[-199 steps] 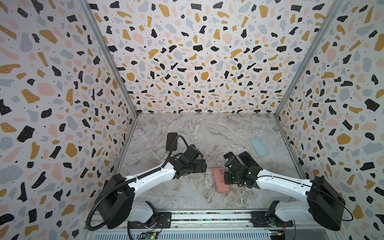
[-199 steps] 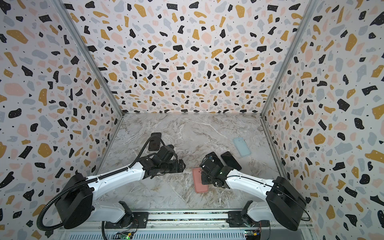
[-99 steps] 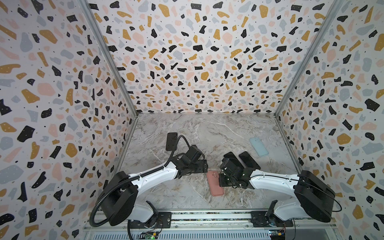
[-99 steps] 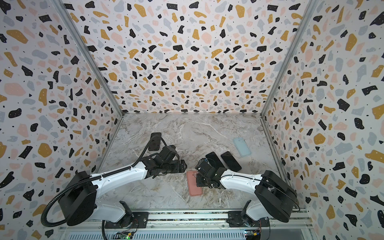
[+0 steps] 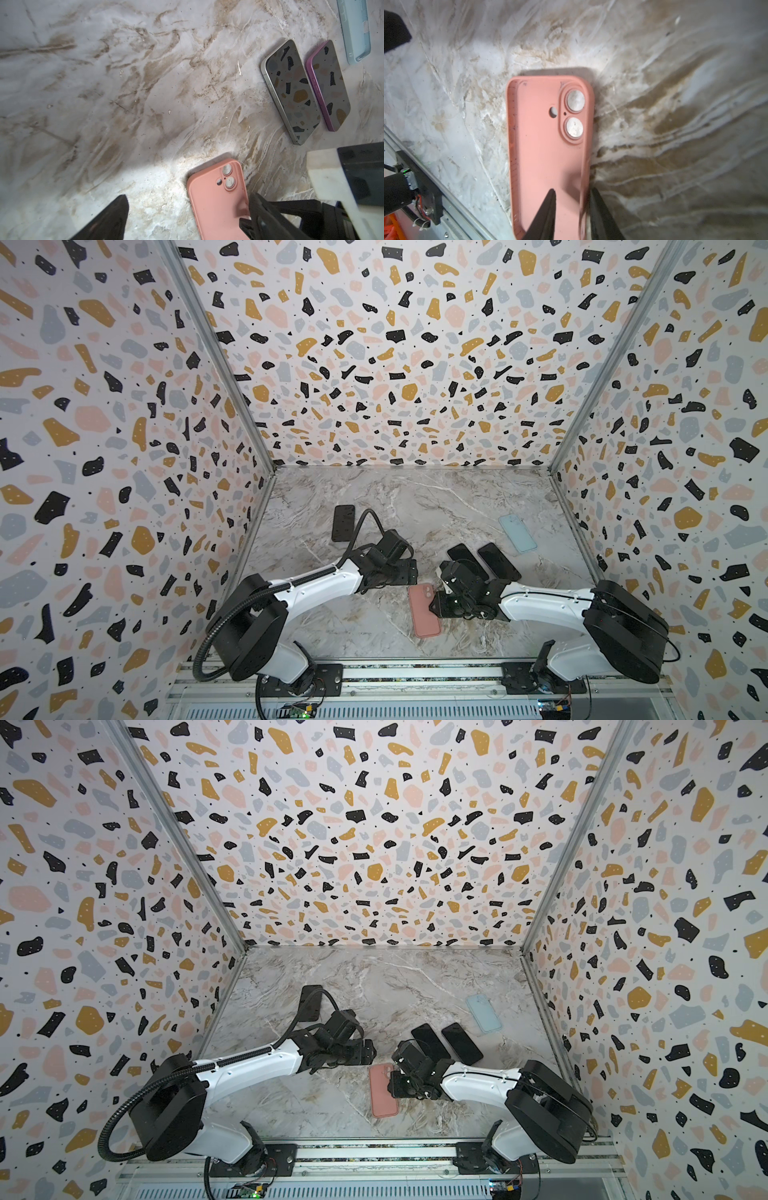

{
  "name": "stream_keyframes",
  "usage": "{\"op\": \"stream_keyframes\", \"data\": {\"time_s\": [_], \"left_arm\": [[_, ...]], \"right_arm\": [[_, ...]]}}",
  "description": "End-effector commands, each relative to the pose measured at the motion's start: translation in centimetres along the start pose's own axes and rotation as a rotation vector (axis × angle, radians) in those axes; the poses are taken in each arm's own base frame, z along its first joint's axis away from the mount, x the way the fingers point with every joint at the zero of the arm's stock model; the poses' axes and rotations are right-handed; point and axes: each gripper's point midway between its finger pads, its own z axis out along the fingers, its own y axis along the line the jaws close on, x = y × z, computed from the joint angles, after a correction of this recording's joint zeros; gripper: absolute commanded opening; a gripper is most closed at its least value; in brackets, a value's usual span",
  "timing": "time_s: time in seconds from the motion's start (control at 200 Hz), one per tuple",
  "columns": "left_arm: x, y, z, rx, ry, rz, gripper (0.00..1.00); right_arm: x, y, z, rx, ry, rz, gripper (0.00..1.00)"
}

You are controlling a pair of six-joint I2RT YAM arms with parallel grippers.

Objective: Put the phone into the phone case
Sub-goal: 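Grasp the white-edged black phone with the right gripper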

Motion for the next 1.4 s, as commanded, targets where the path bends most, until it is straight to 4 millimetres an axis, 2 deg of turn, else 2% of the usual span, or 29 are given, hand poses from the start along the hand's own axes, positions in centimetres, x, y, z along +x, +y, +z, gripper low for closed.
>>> {"op": "stream_keyframes", "data": {"time_s": [0.0, 0.1, 0.165, 0.325, 0.44, 0.556, 0.701, 0.946, 1.086, 1.397], "left_arm": [[-1.3, -1.2, -0.5, 0.028, -0.037, 0.016, 0.91], [-1.2, -1.7, -0.6, 0.055, -0.032, 0.015, 0.91], [-1.0, -2.5, -0.7, 0.094, -0.027, 0.02, 0.91], [-0.9, -4.6, -0.9, 0.169, -0.011, 0.048, 0.91], [-0.9, -5.5, -0.5, 0.202, 0.009, 0.059, 0.91], [-0.7, -5.7, -0.1, 0.205, 0.027, 0.071, 0.92], [-0.5, -5.9, 0.3, 0.211, 0.046, 0.08, 0.92], [-0.4, -6.1, 0.7, 0.213, 0.056, 0.087, 0.92], [-0.1, -5.9, 0.9, 0.211, 0.061, 0.082, 0.92], [0.2, -5.8, 1.1, 0.211, 0.065, 0.077, 0.92]], "right_arm": [[0.5, -0.5, -1.0, 0.025, 0.018, -0.003, 0.34], [-1.2, -0.9, -2.6, 0.071, -0.029, -0.052, 0.36], [-2.8, -1.3, -4.0, 0.102, -0.081, -0.121, 0.41], [-7.5, -5.3, -6.7, 0.278, -0.157, -0.214, 0.56], [-10.7, -7.7, -7.3, 0.372, -0.176, -0.231, 0.6], [-12.4, -9.1, -6.9, 0.449, -0.159, -0.253, 0.66], [-12.8, -10.9, -6.0, 0.464, -0.119, -0.226, 0.74], [-12.3, -11.7, -5.0, 0.446, -0.108, -0.197, 0.94], [-12.1, -12.3, -4.6, 0.45, -0.107, -0.181, 0.99], [-11.5, -13.1, -3.7, 0.443, -0.085, -0.146, 0.99]]}}
